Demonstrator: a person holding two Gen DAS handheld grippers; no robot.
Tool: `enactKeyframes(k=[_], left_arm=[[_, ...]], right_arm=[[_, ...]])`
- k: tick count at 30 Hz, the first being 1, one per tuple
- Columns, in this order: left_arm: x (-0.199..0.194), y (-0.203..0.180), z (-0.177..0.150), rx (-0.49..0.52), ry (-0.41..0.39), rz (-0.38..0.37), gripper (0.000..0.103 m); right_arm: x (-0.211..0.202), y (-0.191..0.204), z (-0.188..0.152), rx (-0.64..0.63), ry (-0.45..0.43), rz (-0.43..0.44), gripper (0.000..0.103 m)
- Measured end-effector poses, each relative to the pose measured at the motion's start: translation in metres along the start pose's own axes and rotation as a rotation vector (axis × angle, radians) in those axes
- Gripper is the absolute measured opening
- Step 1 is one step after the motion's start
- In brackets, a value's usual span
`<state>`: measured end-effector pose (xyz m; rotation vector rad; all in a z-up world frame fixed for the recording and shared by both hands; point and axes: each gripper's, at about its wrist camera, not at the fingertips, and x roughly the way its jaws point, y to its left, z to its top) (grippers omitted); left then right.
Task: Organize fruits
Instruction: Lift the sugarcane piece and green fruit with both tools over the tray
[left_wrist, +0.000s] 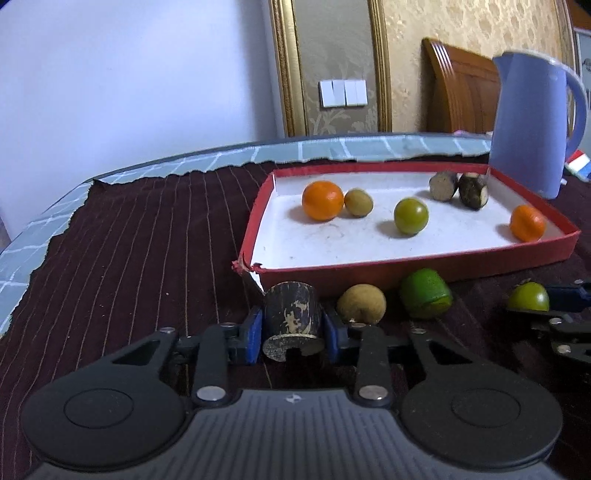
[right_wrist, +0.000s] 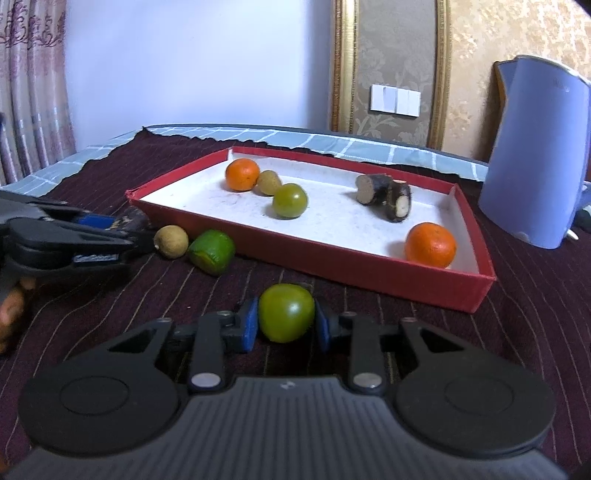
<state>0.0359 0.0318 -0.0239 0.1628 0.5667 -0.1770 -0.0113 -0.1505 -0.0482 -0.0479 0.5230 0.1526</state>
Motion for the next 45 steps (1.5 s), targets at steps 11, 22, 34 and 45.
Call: enactKeyframes(k=[11,22,34,45], left_arm=[[-0.032,-0.024,0.019,-0.017,-0.072,-0.082,0.033],[-0.009,-0.045,0.029,-0.049,-0.024,-0.008,0.033],[-0.004,-0.056,0.039,-0.044,-0.035,0.029,0.033],[-0.006,-0.061,0.045,-0.044,-0.045,0.039,0.033]], right_arm=[[-0.017,-0.006,0.004,0.041,-0.058,-0.061,0.030],[-0.023,-0.023,0.007,0.103,-0.094,-0.117,0.030],[-0.025,-0.025,0.012,0.122,-0.122,-0.126,0.030],[-0.026,-0.028,0.018,0.120,-0.133,-0.133,0.030]])
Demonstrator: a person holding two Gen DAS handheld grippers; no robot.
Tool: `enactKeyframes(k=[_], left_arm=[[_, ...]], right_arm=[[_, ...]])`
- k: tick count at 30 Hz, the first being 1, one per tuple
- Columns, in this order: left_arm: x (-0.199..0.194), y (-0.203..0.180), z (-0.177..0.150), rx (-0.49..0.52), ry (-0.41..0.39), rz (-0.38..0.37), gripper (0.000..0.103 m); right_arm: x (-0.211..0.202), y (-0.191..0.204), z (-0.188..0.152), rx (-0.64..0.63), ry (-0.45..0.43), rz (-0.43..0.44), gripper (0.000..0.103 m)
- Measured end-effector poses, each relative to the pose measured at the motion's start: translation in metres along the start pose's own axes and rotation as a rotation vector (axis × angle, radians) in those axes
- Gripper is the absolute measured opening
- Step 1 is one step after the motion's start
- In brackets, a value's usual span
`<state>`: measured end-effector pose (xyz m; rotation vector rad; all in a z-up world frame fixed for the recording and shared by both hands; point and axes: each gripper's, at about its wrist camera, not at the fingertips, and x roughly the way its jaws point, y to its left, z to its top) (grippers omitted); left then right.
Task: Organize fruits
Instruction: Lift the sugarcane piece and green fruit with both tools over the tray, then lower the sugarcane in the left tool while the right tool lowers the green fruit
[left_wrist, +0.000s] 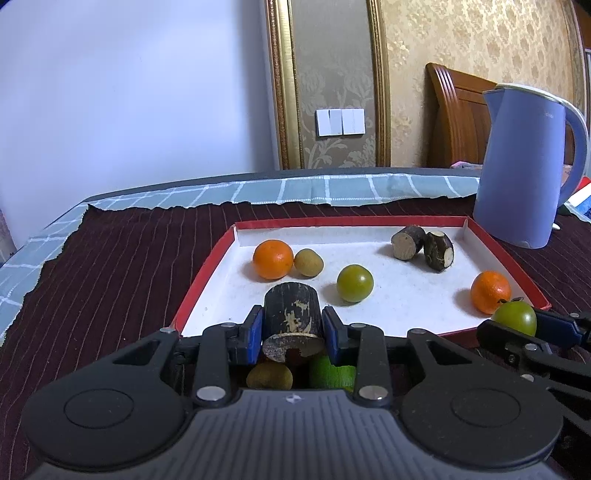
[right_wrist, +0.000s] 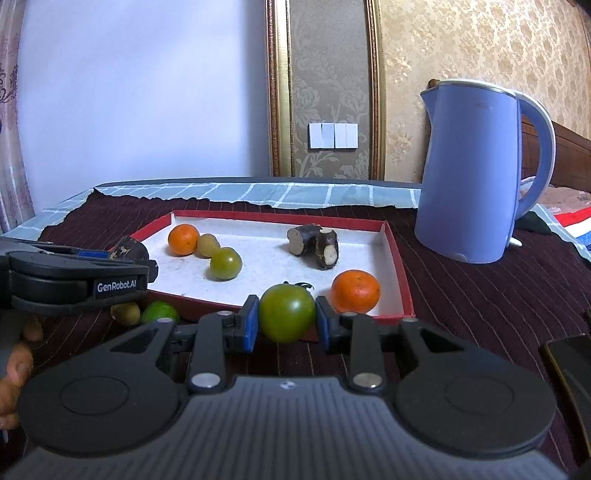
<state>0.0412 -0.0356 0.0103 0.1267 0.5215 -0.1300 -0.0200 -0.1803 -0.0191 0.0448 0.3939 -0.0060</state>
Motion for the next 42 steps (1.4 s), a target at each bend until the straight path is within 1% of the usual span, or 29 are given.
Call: enactKeyframes(k=[18,42], left_arm=[[0.002,-0.006,0.008,0.008,-0.012,0.015,0.033],[0.022,-0.017,0.023,0.037,-0.007,0.041,0.033]], right_arm=[[0.004,0.003,0.008,-0.016,-0.015,-0.009,0.030],[0.021,-0.003,0.024,-0.034,-0.010,-0.025,0.030]])
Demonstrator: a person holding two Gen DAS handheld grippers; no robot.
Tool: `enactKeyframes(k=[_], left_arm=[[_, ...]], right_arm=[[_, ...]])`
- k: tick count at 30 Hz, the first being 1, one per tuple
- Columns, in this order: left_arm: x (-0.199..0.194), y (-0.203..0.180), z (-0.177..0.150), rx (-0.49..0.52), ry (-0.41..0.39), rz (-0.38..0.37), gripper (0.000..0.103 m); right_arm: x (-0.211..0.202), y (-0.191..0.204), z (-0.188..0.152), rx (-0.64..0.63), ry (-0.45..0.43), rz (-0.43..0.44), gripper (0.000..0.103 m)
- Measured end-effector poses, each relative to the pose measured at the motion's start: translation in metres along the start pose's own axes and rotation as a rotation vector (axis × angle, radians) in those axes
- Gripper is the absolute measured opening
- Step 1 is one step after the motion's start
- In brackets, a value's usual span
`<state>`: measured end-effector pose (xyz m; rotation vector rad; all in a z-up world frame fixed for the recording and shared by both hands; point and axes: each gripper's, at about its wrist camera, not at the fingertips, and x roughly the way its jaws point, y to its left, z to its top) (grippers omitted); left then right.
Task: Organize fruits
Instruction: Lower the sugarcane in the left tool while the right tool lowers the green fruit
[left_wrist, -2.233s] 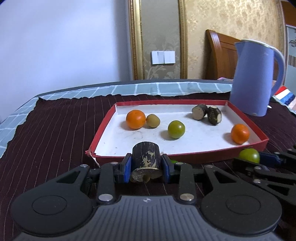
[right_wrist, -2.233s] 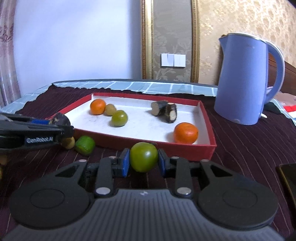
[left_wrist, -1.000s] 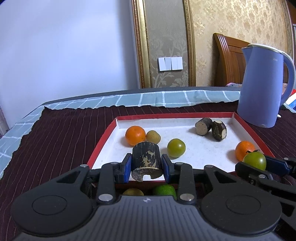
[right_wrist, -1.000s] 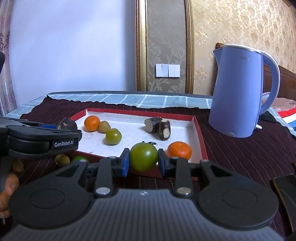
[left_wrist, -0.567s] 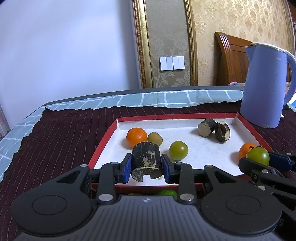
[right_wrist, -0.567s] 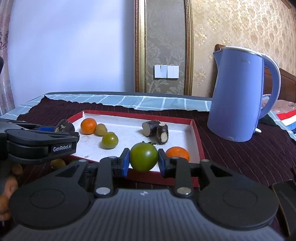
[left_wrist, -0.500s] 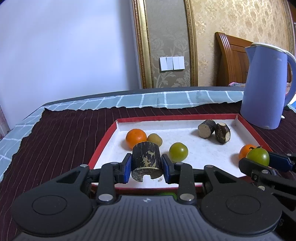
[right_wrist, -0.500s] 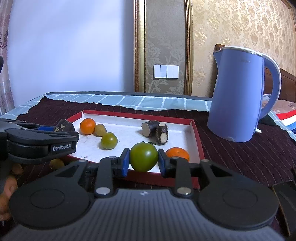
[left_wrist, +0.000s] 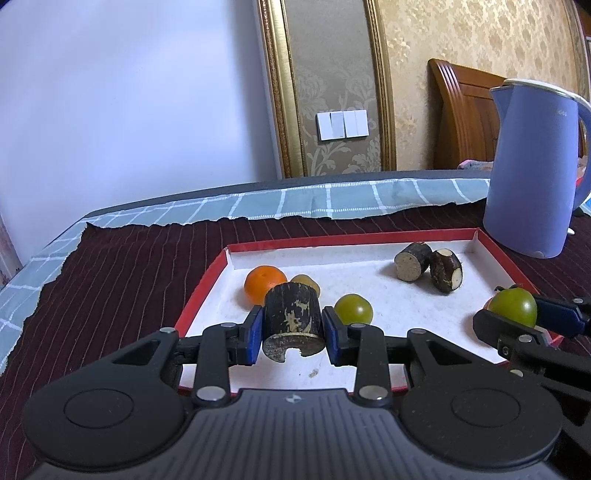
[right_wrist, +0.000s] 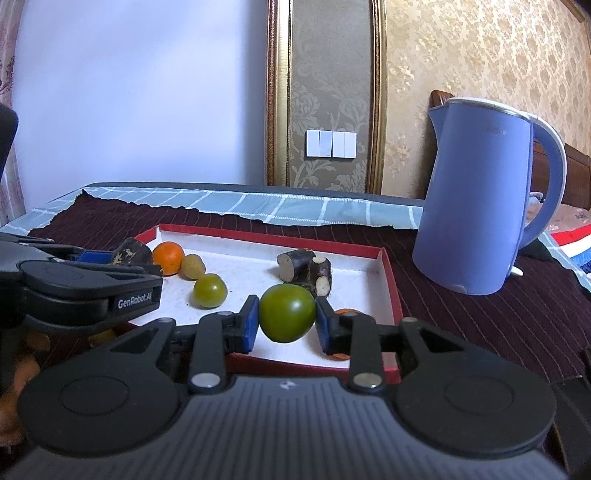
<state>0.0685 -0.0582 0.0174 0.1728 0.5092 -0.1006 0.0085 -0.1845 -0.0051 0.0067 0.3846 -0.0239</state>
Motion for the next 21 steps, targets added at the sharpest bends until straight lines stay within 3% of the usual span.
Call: enactKeyframes(k=[21], left_arm=[[0.014,-0.013,0.009,0.012,0.011,-0.005,0.033]], right_arm=[[0.012,-0.013,0.009,0.019,0.004,-0.017,0.030]])
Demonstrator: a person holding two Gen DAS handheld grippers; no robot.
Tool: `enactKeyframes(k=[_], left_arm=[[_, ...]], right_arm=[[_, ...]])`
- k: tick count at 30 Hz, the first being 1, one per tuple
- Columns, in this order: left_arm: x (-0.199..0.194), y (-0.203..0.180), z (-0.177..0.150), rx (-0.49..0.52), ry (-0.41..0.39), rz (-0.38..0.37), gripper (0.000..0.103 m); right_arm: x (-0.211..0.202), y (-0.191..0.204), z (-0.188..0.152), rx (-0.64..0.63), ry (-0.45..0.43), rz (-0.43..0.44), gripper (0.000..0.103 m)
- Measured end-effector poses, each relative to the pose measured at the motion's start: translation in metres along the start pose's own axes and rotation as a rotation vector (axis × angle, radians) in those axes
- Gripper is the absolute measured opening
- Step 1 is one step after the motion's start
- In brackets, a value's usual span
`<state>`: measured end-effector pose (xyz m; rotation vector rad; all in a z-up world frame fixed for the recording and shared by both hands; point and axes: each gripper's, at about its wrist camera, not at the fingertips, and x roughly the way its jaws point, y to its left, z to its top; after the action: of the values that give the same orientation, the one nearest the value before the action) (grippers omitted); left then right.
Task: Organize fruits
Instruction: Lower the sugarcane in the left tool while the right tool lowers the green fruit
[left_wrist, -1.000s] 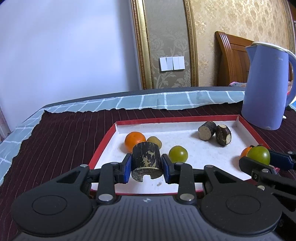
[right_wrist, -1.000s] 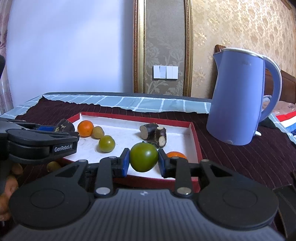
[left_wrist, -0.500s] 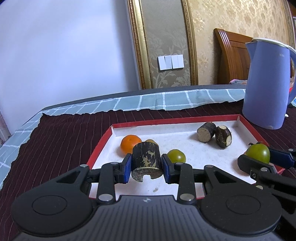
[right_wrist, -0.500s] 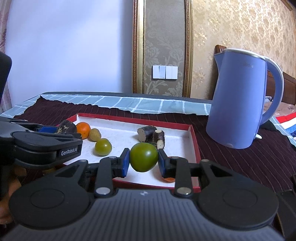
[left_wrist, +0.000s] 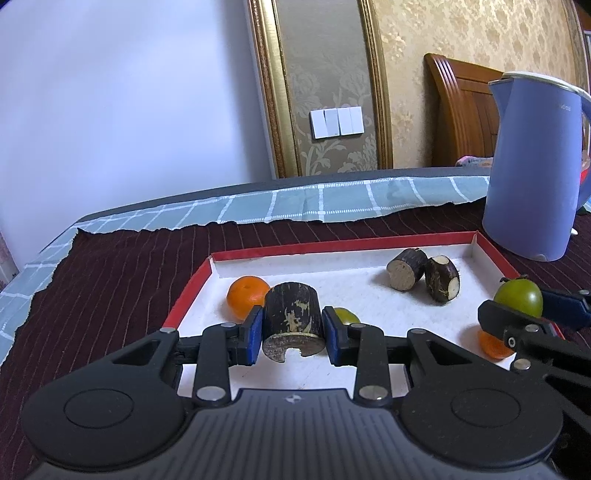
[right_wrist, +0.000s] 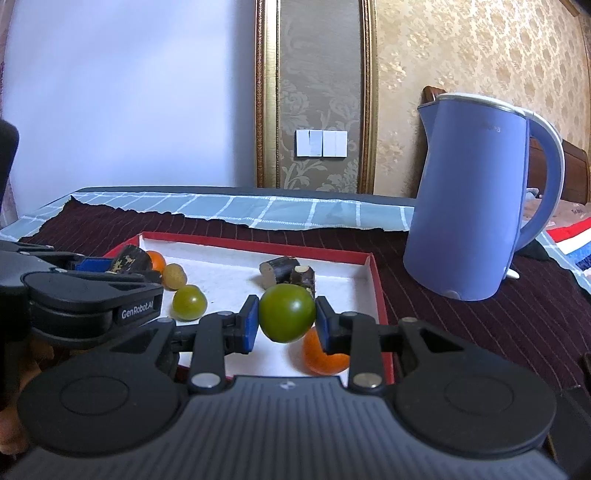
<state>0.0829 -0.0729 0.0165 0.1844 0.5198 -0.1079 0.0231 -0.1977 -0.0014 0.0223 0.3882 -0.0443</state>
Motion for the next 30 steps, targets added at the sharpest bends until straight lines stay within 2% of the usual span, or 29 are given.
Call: enactKeyframes(k=[30], left_arm=[[0.050,-0.012,0.020,0.005,0.045,0.009,0.033]], right_arm=[[0.059,-0.030,0.018,0.031,0.061,-0.071,0.030]])
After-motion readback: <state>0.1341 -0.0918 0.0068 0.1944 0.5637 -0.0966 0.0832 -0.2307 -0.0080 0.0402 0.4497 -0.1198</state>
